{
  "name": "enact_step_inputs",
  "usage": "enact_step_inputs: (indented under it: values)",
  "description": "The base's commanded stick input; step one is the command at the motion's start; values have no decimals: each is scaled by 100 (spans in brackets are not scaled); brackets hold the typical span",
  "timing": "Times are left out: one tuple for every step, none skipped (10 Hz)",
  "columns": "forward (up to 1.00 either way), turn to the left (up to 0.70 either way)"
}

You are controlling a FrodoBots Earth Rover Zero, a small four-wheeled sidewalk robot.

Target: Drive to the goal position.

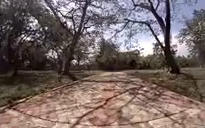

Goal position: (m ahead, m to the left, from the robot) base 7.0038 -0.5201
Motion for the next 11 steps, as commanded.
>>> enact_step_inputs:
  values:
    - [70, 0]
    - [70, 0]
    - [70, 0]
    - [70, 0]
    - [70, 0]
    - [70, 0]
    - [70, 0]
    - [70, 0]
    - [70, 0]
    - [70, 0]
    - [70, 0]
